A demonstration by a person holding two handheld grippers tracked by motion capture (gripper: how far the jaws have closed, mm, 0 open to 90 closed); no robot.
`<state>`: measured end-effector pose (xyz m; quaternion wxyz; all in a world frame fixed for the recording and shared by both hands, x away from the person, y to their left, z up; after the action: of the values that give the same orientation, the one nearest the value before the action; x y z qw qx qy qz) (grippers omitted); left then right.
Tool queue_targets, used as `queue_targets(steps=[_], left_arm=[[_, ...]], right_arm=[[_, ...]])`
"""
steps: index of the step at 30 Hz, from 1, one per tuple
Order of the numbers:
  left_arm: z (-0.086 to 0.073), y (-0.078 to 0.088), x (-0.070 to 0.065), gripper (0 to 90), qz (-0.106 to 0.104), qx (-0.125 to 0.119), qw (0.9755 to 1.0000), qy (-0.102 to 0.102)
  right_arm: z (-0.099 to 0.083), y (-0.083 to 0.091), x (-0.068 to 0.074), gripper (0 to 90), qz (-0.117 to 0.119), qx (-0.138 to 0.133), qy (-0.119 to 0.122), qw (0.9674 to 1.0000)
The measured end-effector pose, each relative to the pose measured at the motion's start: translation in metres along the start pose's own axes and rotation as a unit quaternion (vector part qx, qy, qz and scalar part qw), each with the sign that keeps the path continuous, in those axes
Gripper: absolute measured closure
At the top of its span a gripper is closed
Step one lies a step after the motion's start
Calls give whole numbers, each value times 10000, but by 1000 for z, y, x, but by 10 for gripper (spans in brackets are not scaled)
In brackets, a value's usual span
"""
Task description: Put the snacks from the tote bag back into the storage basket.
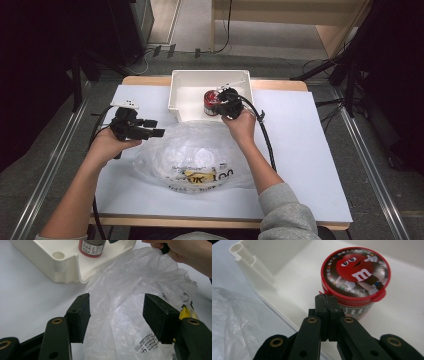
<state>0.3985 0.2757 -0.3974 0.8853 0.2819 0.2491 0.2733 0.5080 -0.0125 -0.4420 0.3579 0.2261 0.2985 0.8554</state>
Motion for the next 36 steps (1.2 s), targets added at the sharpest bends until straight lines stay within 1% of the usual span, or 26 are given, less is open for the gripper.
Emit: queue_targets(steps=[5,7,13,16,20,25,30,36], left_arm=[[0,0,0,398,1,25,10000,-12],[0,0,0,398,0,21,10000,-15],[0,0,1,398,0,1,10000,17],[0,-1,0,398,8,29,10000,-6],[0,-1,0,398,2,52,10000,-14],[-1,-1,0,398,-6,36,10000,-5],[-1,0,1,398,7,27,10000,-6],[-1,0,1,398,-5,37,10000,-6]], right_arm=[[2,-6,6,900,18,0,19,10000],[2,-8,8,900,-3,44,61,10000],[0,-3,4,900,-47,92,35,9999],[0,2,-1,900,-99,56,-83,9999],[0,1,-2,900,-123,83,-80,9999],[0,-4,2,900,-121,117,-62,9998],[3,-12,9,900,-75,30,-30,10000],[6,-18,16,900,-31,56,-18,10000]])
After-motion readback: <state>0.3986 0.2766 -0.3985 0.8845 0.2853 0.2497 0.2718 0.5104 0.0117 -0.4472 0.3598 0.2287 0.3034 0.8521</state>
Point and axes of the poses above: each handheld gripper's, and its own axes: y roughly backward along the jaws, z roughly out of its top, x roughly to its left, the point moved 3 cm from there along -y, roughly forward along the jaws, and after that the axes turned 1 degree about -z, right-handed, at the moved point
